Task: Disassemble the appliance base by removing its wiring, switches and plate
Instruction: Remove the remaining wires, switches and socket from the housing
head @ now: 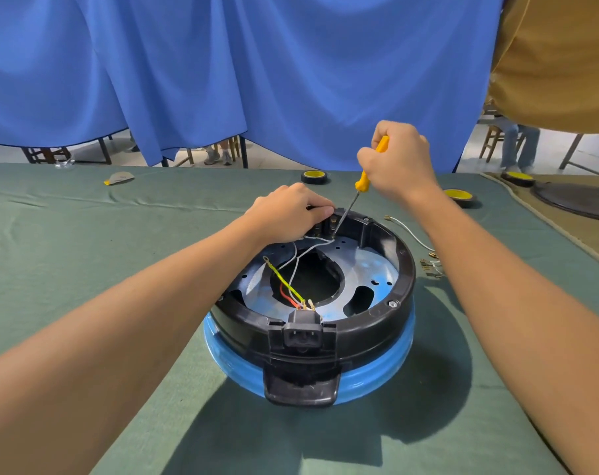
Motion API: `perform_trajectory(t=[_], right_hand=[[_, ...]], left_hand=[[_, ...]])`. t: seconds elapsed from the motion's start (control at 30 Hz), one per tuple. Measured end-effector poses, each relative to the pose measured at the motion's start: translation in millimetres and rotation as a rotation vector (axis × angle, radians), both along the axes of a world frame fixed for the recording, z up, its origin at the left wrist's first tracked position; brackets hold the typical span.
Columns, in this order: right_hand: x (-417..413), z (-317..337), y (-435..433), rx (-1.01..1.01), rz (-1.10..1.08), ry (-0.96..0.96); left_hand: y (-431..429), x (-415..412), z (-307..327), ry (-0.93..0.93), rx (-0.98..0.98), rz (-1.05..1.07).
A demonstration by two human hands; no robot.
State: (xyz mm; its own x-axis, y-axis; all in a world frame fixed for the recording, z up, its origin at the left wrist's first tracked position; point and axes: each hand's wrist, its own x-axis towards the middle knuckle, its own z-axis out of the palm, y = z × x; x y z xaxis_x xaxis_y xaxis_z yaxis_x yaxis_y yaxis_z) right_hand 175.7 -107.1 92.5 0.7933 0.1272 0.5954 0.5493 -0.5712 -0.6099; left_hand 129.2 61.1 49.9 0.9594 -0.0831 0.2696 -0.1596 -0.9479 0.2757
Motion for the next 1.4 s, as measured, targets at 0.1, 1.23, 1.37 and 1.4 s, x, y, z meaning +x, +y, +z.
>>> perform_trajectory(t=[0.1, 1.23, 1.37, 1.4], right_hand=[[-1, -1, -2, 0.012, -0.001, -0.046], [-48, 16, 33, -0.603, 0.198, -0.350], [-37, 19, 23, -0.440, 0.165, -0.248], [-36, 16, 18, -0.394, 0.152, -0.251]], left_hand=[[-1, 0, 2, -0.005, -0.014, -0.001], [-8, -11, 9, 0.054, -0.080, 0.042], [-6, -9, 7, 0.040, -0.062, 0.023], [-6, -9, 8, 0.048, -0.067, 0.018]])
